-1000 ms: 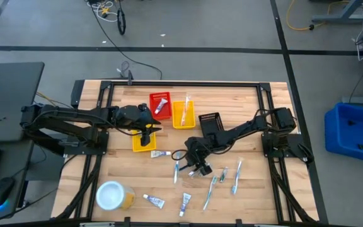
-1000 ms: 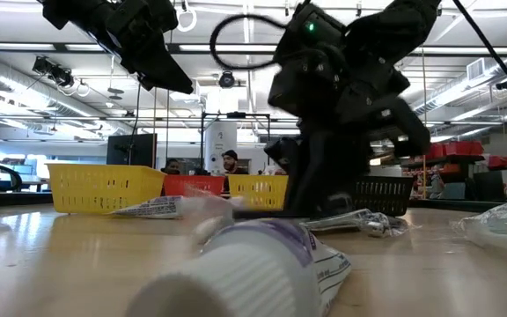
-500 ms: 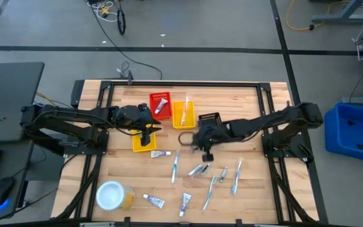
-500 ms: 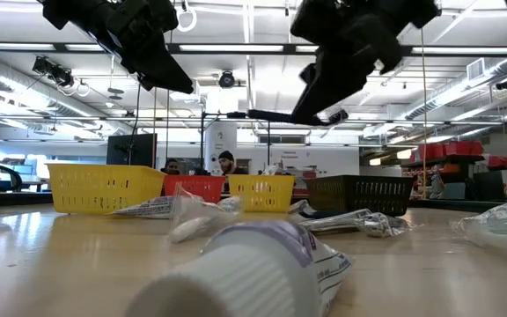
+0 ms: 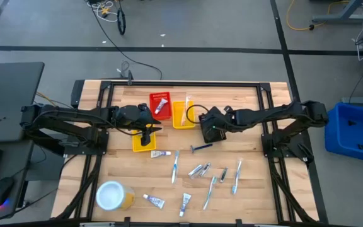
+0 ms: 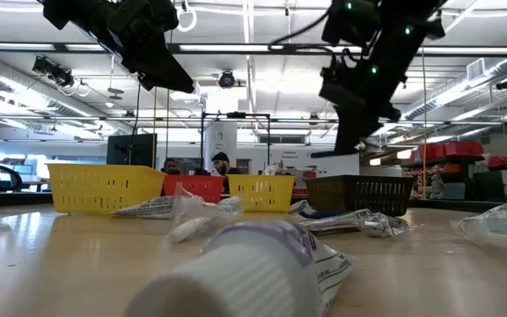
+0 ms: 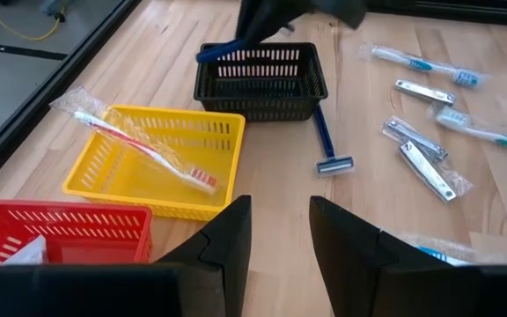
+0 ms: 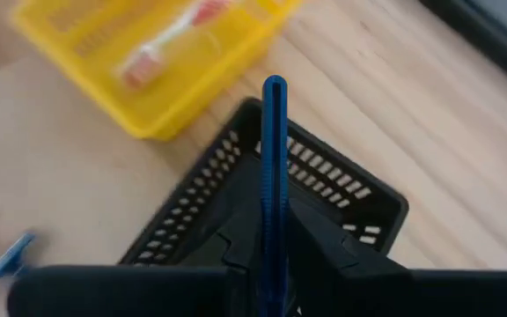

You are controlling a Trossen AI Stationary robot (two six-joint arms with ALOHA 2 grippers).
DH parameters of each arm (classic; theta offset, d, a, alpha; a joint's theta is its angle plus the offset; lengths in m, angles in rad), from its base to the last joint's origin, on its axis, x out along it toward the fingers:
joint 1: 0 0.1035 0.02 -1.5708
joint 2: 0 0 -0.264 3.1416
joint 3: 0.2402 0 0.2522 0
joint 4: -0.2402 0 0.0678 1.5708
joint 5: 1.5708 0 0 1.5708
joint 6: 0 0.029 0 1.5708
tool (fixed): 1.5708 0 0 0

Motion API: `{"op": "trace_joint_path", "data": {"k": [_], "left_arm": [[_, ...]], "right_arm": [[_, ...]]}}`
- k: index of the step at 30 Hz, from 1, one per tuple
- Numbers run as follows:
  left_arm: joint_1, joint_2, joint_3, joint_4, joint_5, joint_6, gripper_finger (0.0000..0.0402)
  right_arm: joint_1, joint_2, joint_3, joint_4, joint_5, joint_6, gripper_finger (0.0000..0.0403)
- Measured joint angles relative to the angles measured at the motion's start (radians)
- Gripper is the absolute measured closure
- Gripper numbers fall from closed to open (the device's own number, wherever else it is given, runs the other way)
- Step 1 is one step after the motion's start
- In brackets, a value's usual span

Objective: Pick & Place Travel size toiletries
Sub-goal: Put the blue razor into the black bin, then put the nail cutter into the left yellow bin

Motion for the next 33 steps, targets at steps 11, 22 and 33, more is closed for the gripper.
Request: {"op": "trace_joint_path", "data": {"k": [11, 22, 33], "left_arm": [[0.000, 0.000, 0.000, 0.001, -0.011, 0.002, 0.0277], [0.000, 0.000, 0.000, 0.001, -0.014, 0.003, 0.0277], [0.000, 0.000, 0.000, 0.001, -0.014, 0.000, 0.0276]], "right_arm": [[-0.050, 0.000, -0.160, 0.205, -0.123, -0.037, 0.0346], [-0.054, 0.000, -0.189, 0.209, -0.130, -0.080, 0.0322], [-0.070, -0.006, -0.189, 0.329, -0.133, -0.120, 0.0236]]}}
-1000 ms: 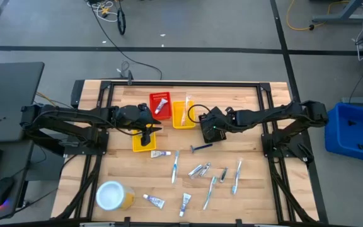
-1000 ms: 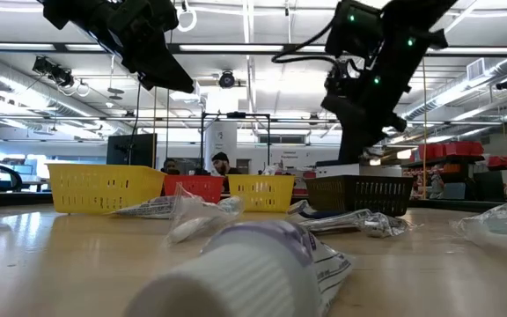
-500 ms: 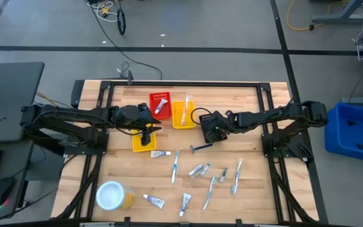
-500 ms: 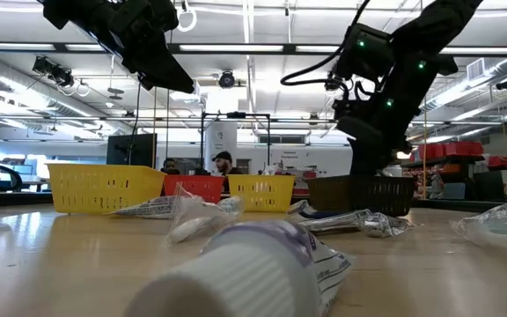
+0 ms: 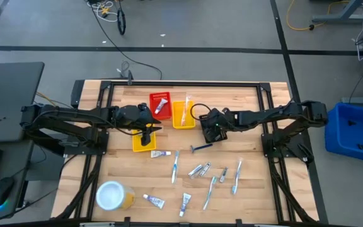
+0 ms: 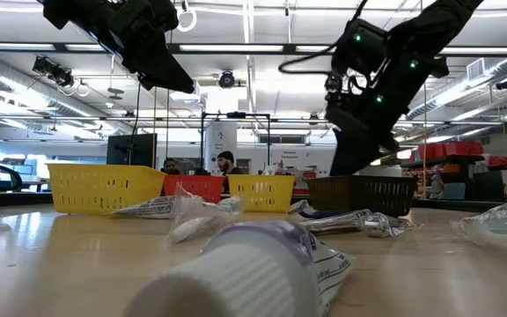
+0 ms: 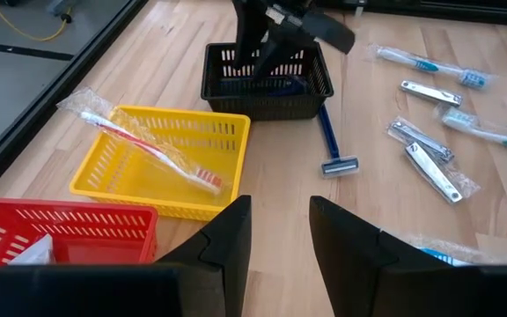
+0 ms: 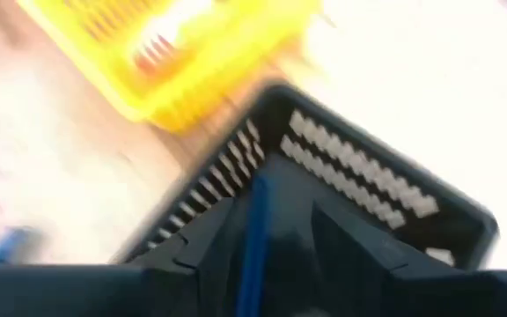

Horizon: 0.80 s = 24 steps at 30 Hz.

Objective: Pick & Place Travel size toiletries
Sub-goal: Put the nail cutter into the left yellow bin

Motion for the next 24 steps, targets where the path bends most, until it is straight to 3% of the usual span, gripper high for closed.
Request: {"op": "trace_joint_path", "data": {"k": [6, 8, 15, 24], "left_arm": [[0.000, 0.000, 0.000, 0.000, 0.000, 0.000, 0.0276], [0.000, 0.000, 0.000, 0.000, 0.000, 0.000, 0.0276], [0.000, 0.000, 0.000, 0.003, 0.000, 0.002, 0.0276], [0.000, 0.000, 0.000, 0.008, 0.000, 0.000, 0.0277]], "right_arm": [[0.041, -0.052, 0.045, 0.059, -0.042, -0.251, 0.0217], [0.062, -0.066, 0.061, 0.076, -0.099, -0.320, 0.0215], [0.156, -0.052, 0.064, 0.191, -0.597, -0.489, 0.0228], [0.274, 0.078, 0.064, 0.191, -0.616, -0.512, 0.0250]]}}
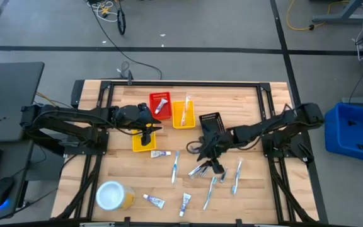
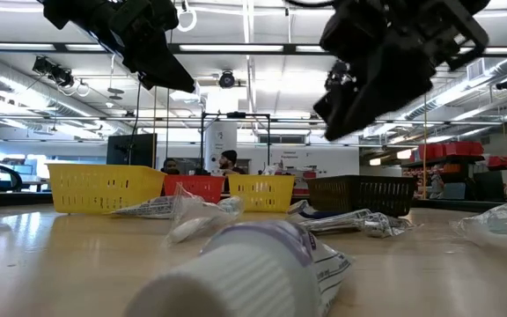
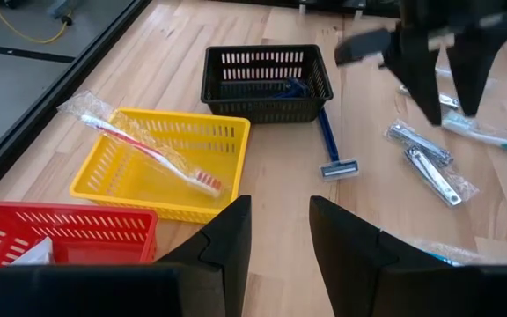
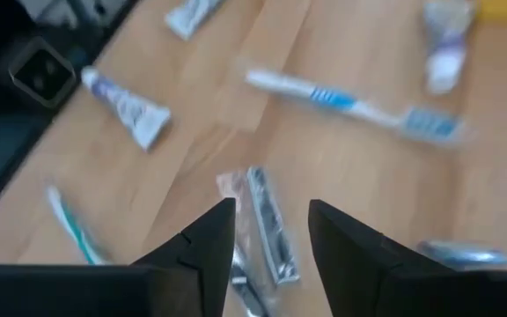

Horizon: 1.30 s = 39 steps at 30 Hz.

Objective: Pick & Place Travel size toiletries
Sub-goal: Put the nail cutter into the left yellow bin

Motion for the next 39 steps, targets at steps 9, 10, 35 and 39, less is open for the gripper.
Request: {"op": "trace_joint_path", "data": {"k": [9, 10, 35, 39], "left_arm": [[0.000, 0.000, 0.000, 0.000, 0.000, -0.020, 0.0277], [0.000, 0.000, 0.000, 0.000, 0.000, -0.020, 0.0277], [0.000, 0.000, 0.000, 0.000, 0.000, -0.019, 0.0277], [0.000, 0.000, 0.000, 0.000, 0.000, -0.025, 0.0277]], "right_arm": [[0.029, 0.166, -0.001, 0.028, 0.001, 0.000, 0.0237], [0.030, 0.178, -0.001, 0.041, 0.005, 0.000, 0.0232], [0.029, 0.200, -0.001, 0.026, 0.131, -0.060, 0.0307], [0.029, 0.198, -0.001, 0.028, 0.121, -0.036, 0.0333]]}}
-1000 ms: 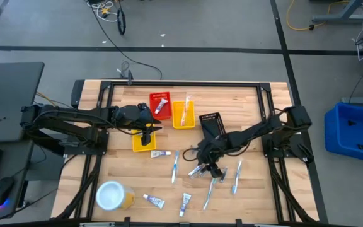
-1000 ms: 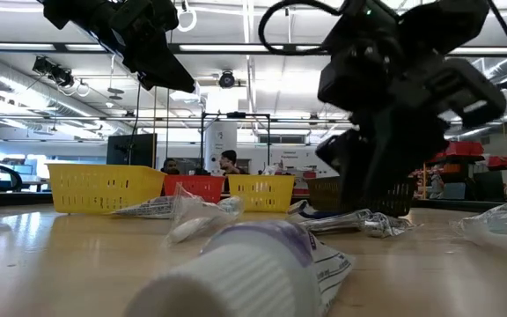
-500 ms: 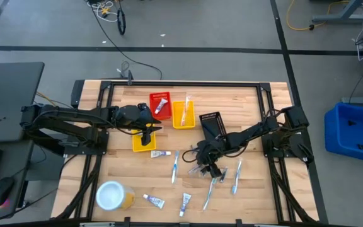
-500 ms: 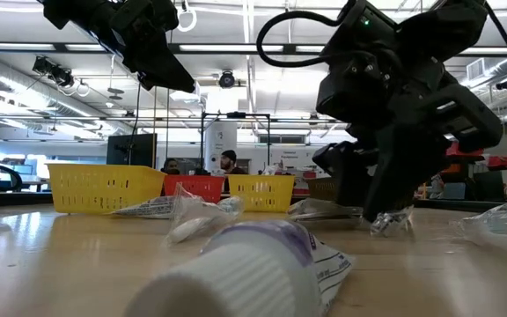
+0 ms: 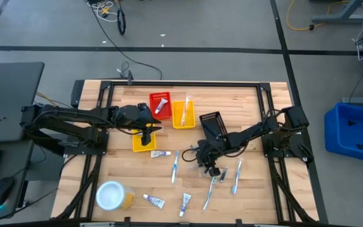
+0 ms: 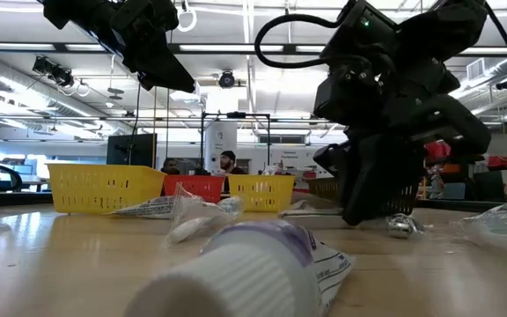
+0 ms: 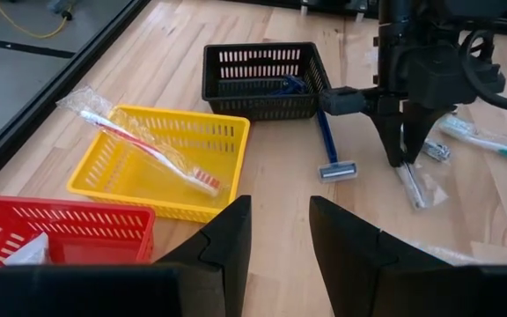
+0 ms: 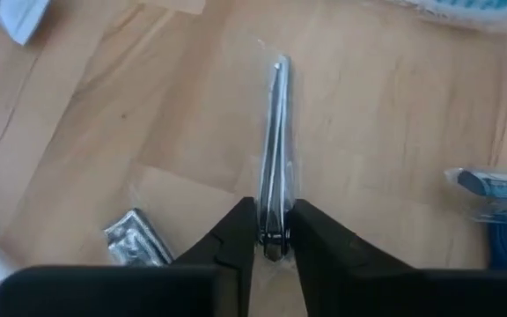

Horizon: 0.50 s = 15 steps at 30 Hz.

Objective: Pick & Place Travel size toiletries
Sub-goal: Put the nail cutter into the left yellow bin

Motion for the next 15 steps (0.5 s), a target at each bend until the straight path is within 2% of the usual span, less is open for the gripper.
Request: {"op": "trace_joint_path", "data": {"k": [10, 12, 15], "left_arm": [[0.000, 0.017, 0.000, 0.056, 0.000, -0.053, 0.0277], [0.000, 0.031, 0.001, 0.086, 0.000, -0.050, 0.0277], [0.000, 0.052, -0.001, 0.107, 0.001, -0.046, 0.0277]], "right_arm": [[-0.001, -0.089, 0.000, 0.157, -0.004, 0.037, 0.0336], [-0.002, -0.115, 0.000, 0.181, 0.041, 0.031, 0.0335], [-0.014, -0.148, 0.000, 0.204, 0.165, 0.028, 0.0333]]}}
